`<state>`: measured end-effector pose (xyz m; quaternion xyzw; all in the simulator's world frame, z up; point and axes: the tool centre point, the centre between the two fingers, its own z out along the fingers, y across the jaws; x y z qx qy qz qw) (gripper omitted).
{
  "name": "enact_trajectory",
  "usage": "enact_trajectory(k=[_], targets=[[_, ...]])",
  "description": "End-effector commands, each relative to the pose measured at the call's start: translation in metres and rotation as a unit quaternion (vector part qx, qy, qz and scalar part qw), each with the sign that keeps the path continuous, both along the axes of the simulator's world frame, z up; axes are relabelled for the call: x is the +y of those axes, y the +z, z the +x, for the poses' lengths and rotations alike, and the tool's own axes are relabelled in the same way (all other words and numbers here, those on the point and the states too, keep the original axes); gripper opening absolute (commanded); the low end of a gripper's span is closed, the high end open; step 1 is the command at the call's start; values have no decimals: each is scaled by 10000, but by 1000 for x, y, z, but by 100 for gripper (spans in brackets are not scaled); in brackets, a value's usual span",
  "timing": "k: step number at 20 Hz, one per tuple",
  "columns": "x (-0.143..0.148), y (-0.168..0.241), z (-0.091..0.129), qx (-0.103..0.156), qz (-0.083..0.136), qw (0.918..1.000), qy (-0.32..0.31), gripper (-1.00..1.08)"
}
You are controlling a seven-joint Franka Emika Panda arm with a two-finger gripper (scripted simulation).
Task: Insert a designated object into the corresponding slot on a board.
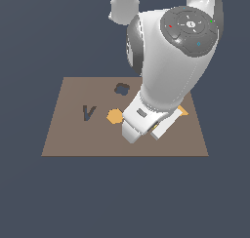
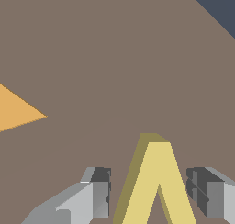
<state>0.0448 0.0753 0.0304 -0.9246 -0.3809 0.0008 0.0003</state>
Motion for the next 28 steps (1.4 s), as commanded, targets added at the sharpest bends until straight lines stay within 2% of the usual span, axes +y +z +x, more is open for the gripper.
enact_trajectory(k=[1,16,23,28], targets=[[0,-1,0,-8,0,10000,0,-100],[-8,0,3,-9,-1,9998,-177,-100],[-48,2,10,-9,-1,9949,-1005,-100],[-95,5,9,-7,-2,9806,-1961,-100]])
